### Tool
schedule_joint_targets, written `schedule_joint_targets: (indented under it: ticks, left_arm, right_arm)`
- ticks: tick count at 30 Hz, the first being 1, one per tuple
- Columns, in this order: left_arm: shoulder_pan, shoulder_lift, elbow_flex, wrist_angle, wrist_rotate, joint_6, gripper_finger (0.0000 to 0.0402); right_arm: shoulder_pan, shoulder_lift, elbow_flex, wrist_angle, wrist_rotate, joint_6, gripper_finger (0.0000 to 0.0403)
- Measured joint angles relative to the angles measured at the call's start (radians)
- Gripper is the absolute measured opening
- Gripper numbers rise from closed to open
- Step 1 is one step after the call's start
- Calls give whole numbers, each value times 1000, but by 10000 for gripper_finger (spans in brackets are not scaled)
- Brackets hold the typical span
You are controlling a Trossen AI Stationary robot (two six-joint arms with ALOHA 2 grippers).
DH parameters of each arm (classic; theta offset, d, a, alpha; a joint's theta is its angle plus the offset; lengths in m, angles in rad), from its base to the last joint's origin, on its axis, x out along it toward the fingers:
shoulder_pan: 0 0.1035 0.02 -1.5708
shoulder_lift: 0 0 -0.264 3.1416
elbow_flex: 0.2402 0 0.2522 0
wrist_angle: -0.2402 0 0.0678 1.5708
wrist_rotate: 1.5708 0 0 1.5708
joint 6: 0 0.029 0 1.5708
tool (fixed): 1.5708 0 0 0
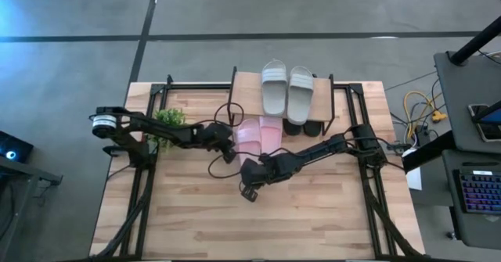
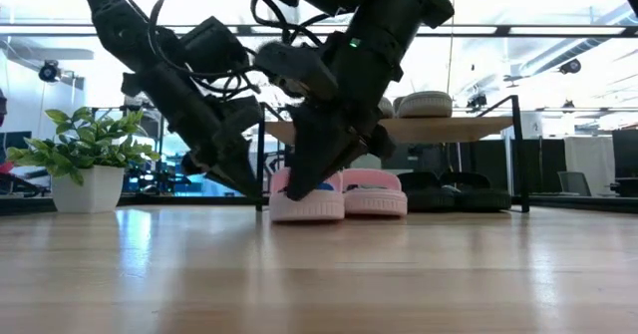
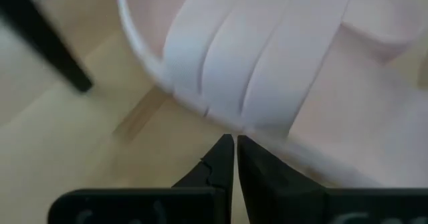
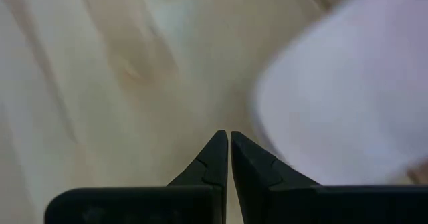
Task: Pick and place slides into the shelf
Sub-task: Move the left pink slipper under the shelf, then adjust the right pink slipper
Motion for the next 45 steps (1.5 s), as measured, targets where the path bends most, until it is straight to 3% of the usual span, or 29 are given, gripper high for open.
schedule_joint_targets:
  ticks: [5, 8, 14, 23, 33, 41, 45]
  left_arm:
    - [-3, -70, 0, -162, 0, 1, 6]
    - [-17, -136, -1, -229, 1, -6, 6]
    - [-47, -272, -3, -286, 2, -9, 6]
    - [-54, -410, -16, -327, -2, -5, 6]
    - [-56, -435, -71, -326, -2, -8, 6]
    - [-56, -425, -71, -333, -3, 17, 6]
    - [-57, -426, -71, -334, -3, 26, 6]
  right_arm:
    - [2, -3, -3, -121, -12, -20, 13]
    - [-1, -4, -8, -113, -70, -40, 13]
    - [-37, -4, -8, -40, -56, -79, 13]
    - [-197, -5, -11, -30, 81, -205, 13]
    - [-356, -5, -11, 65, 66, -242, 13]
    - [-292, -25, 18, 49, -97, -285, 13]
    - [-206, -82, 26, -90, -94, -289, 13]
